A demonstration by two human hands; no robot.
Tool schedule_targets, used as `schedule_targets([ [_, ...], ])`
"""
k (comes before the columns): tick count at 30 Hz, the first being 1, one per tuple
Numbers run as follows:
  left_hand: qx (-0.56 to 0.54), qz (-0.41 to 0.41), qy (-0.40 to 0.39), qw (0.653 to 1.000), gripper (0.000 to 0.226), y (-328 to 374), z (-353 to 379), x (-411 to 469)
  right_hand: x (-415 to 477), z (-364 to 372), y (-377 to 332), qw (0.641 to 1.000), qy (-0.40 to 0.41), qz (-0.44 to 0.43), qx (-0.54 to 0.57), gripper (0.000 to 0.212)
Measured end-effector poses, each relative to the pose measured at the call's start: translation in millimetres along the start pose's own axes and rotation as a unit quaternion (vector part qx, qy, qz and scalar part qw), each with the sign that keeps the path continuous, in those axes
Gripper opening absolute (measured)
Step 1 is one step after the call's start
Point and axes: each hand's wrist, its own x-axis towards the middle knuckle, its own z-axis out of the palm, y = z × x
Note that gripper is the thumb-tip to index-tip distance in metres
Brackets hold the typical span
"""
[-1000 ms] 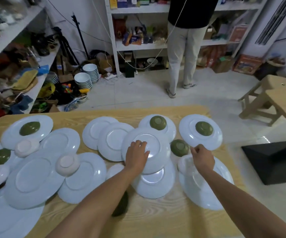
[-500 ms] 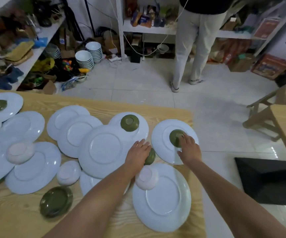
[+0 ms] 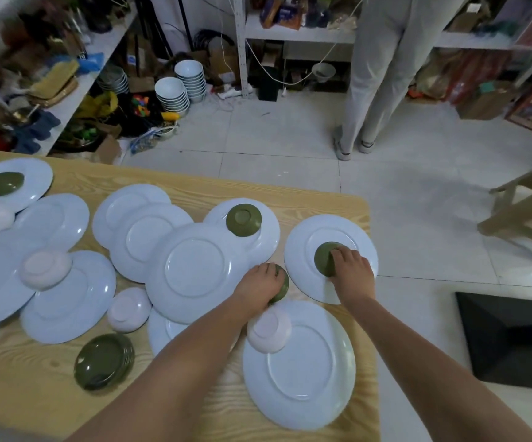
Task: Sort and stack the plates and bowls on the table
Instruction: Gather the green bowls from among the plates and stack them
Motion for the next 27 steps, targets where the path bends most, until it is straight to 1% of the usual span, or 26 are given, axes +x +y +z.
schedule_targets([
  [2, 0.046, 0.023, -0.002, 0.999, 0.056, -0.8, -1.9, -4.7, 0.7, -1.7, -2.4, 1.0, -0.001, -0.003, -0.019, 0.043],
  [4, 0.096, 0.032, 0.024, 0.995, 0.052, -2.8, -1.4, -8.6, 1.8, -4.3, -5.7, 0.999, -0.003, -0.009, -0.032, 0.039],
  [6, 0.089, 0.046, 0.04, 0.994, 0.05, -3.4, 1.1, -8.2, 1.1, -5.8, -8.4, 0.999, -0.008, -0.015, -0.051, 0.038],
  [7, 0.088, 0.036, 0.037, 0.995, 0.053, -1.0, 0.7, -7.5, -0.8, -6.8, -9.8, 0.998, -0.01, -0.019, -0.058, 0.038],
  [9, 0.098, 0.018, -0.02, 0.995, 0.062, 2.0, -4.9, -5.2, -5.4, -8.5, -12.7, 0.998, -0.015, -0.019, -0.065, 0.038],
  [10, 0.104, 0.011, -0.022, 0.994, 0.064, 3.1, -2.7, -4.4, -6.7, -9.8, -13.6, 0.998, -0.02, -0.014, -0.066, 0.037],
  [12, 0.104, -0.015, 0.002, 0.994, 0.063, 5.6, -3.1, -6.7, -11.0, -16.6, -18.1, 0.998, -0.016, -0.007, -0.059, 0.033],
  [14, 0.058, -0.072, 0.035, 0.995, 0.057, 9.6, -12.7, -12.2, -16.2, -30.3, -26.3, 0.999, 0.016, -0.002, -0.04, 0.025],
  [16, -0.062, -0.125, 0.067, 0.988, 0.053, 8.8, -18.0, -11.0, -19.9, -35.0, -27.8, 0.994, 0.1, 0.026, -0.036, 0.025],
  [17, -0.116, -0.161, 0.065, 0.978, 0.05, 6.6, -24.9, -12.7, -21.6, -36.9, -28.4, 0.996, 0.067, 0.054, -0.015, 0.022],
  [18, -0.205, -0.208, 0.059, 0.955, 0.04, 3.9, -34.2, -15.6, -22.1, -37.0, -28.0, 0.995, 0.032, 0.093, 0.015, 0.019],
  [19, -0.292, -0.257, 0.06, 0.92, 0.027, 1.3, -34.3, -13.2, -21.7, -34.5, -26.1, 0.988, -0.001, 0.147, 0.042, 0.02],
  [20, -0.374, -0.321, 0.058, 0.868, 0.02, -3.7, -32.7, -11.2, -22.5, -31.4, -24.3, 0.98, -0.009, 0.186, 0.076, 0.023],
  [21, -0.437, -0.354, 0.075, 0.823, 0.021, -8.6, -27.4, -9.7, -24.4, -29.3, -22.1, 0.967, -0.012, 0.228, 0.114, 0.023],
  [22, -0.493, -0.372, 0.074, 0.783, 0.022, -12.8, -23.0, -9.9, -27.2, -27.2, -20.8, 0.951, -0.015, 0.268, 0.153, 0.022],
  [23, -0.531, -0.379, 0.071, 0.754, 0.024, -16.3, -20.7, -12.1, -31.4, -25.0, -20.0, 0.935, -0.016, 0.299, 0.192, 0.021],
  [25, -0.573, -0.389, 0.059, 0.719, 0.026, -20.9, -21.6, -20.3, -35.8, -22.0, -20.2, 0.898, -0.043, 0.33, 0.286, 0.015],
  [27, -0.588, -0.395, 0.057, 0.703, 0.024, -26.1, -16.4, -28.5, -39.3, -22.7, -26.0, 0.866, -0.066, 0.344, 0.358, 0.008],
])
